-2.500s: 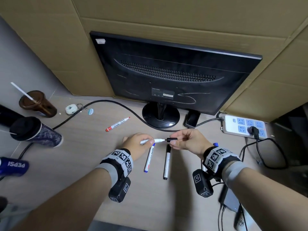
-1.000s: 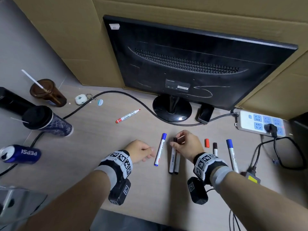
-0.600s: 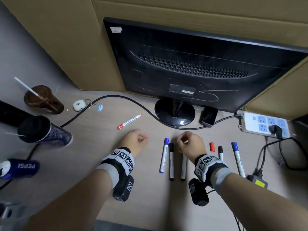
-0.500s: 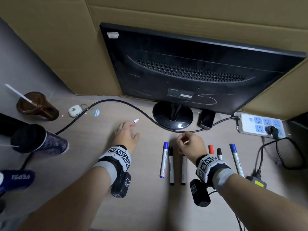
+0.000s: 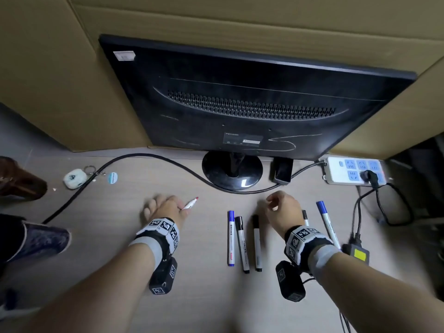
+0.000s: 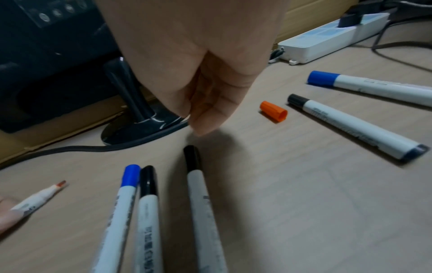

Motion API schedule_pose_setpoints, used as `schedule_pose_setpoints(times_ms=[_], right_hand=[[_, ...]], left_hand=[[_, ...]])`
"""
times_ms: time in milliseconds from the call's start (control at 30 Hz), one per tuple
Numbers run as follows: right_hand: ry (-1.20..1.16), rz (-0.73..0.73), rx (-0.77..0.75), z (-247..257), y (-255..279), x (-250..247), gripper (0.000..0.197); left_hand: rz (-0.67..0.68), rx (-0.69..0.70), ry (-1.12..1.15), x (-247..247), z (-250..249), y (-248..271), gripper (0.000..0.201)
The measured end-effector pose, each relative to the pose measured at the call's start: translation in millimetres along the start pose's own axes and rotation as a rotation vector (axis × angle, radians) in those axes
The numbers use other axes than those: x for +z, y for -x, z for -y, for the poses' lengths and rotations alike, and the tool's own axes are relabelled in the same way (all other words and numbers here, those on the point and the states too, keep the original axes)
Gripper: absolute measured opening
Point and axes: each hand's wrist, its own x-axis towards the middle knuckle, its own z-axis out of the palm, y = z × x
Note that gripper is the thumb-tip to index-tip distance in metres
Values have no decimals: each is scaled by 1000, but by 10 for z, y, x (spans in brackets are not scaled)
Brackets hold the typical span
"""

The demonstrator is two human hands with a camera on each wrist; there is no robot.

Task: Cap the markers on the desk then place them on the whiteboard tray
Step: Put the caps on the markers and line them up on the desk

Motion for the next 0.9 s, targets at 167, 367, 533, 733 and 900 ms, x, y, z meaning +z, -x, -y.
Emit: schedule_pose_setpoints(times_ms=[167,367,533,733,900], right_hand=[[40,4,178,-201,-8,-64,37],[84,79,116,-440,11,-102,31],[38,15,112,-575,111,-117,30],[86,171,61,-743,144,-196,23],[-41,240,-39,-734,238,-302,10]], left_hand=[[2,161,80,-8,-381,97,18],[234,354,414,66,-871,298,14],[299,397,459,180,-1013,486,15],[287,384,480,236,-1061,690,18],[275,408,440,194,-1089,844,7]])
